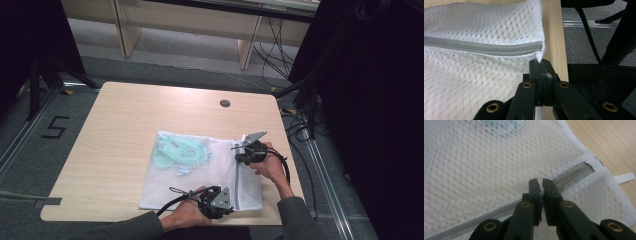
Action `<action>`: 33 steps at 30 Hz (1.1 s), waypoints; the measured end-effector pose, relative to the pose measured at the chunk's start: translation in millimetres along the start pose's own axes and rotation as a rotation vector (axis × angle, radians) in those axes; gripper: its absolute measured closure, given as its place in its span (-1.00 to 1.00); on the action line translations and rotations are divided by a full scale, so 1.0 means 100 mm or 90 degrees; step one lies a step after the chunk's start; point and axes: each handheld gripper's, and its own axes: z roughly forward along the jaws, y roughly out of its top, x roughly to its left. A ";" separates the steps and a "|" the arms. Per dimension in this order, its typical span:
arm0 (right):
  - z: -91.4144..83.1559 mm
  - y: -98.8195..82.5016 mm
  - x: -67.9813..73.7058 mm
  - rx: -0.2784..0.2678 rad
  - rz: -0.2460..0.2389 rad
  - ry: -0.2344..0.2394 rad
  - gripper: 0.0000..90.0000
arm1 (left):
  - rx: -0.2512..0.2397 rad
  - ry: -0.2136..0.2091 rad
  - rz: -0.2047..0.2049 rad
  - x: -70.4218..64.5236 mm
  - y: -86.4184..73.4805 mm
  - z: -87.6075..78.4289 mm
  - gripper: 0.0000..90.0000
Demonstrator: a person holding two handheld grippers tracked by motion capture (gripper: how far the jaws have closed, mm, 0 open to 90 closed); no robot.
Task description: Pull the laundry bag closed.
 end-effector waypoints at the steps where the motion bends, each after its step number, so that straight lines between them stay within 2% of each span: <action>1: 0.00 0.01 -0.01 0.002 -0.003 -0.002 0.92 | 0.000 0.001 0.000 0.00 0.00 0.00 0.98; 4: 0.00 0.02 -0.03 0.003 0.003 -0.008 0.92 | 0.004 -0.002 0.005 -0.01 0.00 -0.01 0.98; 6: 0.01 0.03 -0.05 -0.003 -0.002 -0.006 0.92 | 0.002 -0.003 0.003 -0.01 0.00 -0.01 0.98; 7: 0.00 0.03 -0.06 -0.003 -0.006 -0.015 0.92 | 0.001 -0.005 -0.001 -0.01 0.00 -0.01 0.98; 13: 0.03 0.04 -0.10 -0.002 0.001 -0.011 0.92 | -0.008 -0.006 -0.009 0.01 0.01 -0.02 0.98; 14: 0.03 0.04 -0.09 0.006 0.007 -0.012 0.92 | -0.008 -0.006 -0.008 0.01 0.01 -0.02 0.98; 15: 0.03 0.06 -0.11 0.000 0.000 -0.022 0.93 | -0.008 -0.003 -0.006 0.00 0.01 -0.02 0.98; 17: 0.03 0.07 -0.11 -0.001 0.008 -0.022 0.92 | -0.005 -0.005 -0.004 0.00 0.01 -0.02 0.98; 19: 0.02 0.08 -0.15 -0.004 0.002 -0.026 0.93 | -0.007 -0.004 -0.007 0.00 0.01 -0.02 0.98; 20: 0.02 0.08 -0.14 0.003 0.011 -0.023 0.93 | -0.007 -0.008 -0.011 0.01 0.01 -0.02 0.98; 22: 0.04 0.09 -0.16 -0.005 -0.007 -0.027 0.92 | -0.007 -0.006 -0.010 0.01 0.00 -0.02 0.98; 23: 0.05 0.09 -0.17 -0.006 -0.012 -0.018 0.92 | -0.007 -0.006 -0.010 0.01 0.00 -0.02 0.98; 24: 0.05 0.10 -0.15 0.002 0.004 -0.023 0.92 | -0.004 -0.011 -0.011 0.01 0.00 -0.02 0.98; 26: 0.06 0.10 -0.19 -0.003 -0.007 -0.037 0.92 | -0.006 -0.007 -0.009 0.00 0.00 -0.02 0.98; 28: 0.06 0.11 -0.20 -0.001 0.002 -0.034 0.93 | -0.006 -0.007 -0.012 -0.01 0.00 -0.01 0.98; 29: 0.07 0.11 -0.22 -0.007 -0.012 -0.038 0.92 | -0.006 -0.007 -0.010 -0.01 0.00 -0.01 0.98; 30: 0.07 0.11 -0.22 -0.007 -0.012 -0.038 0.92 | -0.001 -0.009 -0.006 0.00 0.00 -0.02 0.98; 31: 0.08 0.10 -0.22 -0.004 0.006 -0.034 0.92 | -0.005 -0.007 -0.011 0.00 0.00 -0.01 0.98; 32: 0.08 0.10 -0.22 -0.004 0.006 -0.034 0.92 | -0.005 -0.007 -0.002 0.01 0.00 -0.01 0.98; 33: 0.08 0.10 -0.22 -0.010 0.003 -0.034 0.92 | -0.005 -0.009 -0.014 0.00 -0.01 0.00 0.98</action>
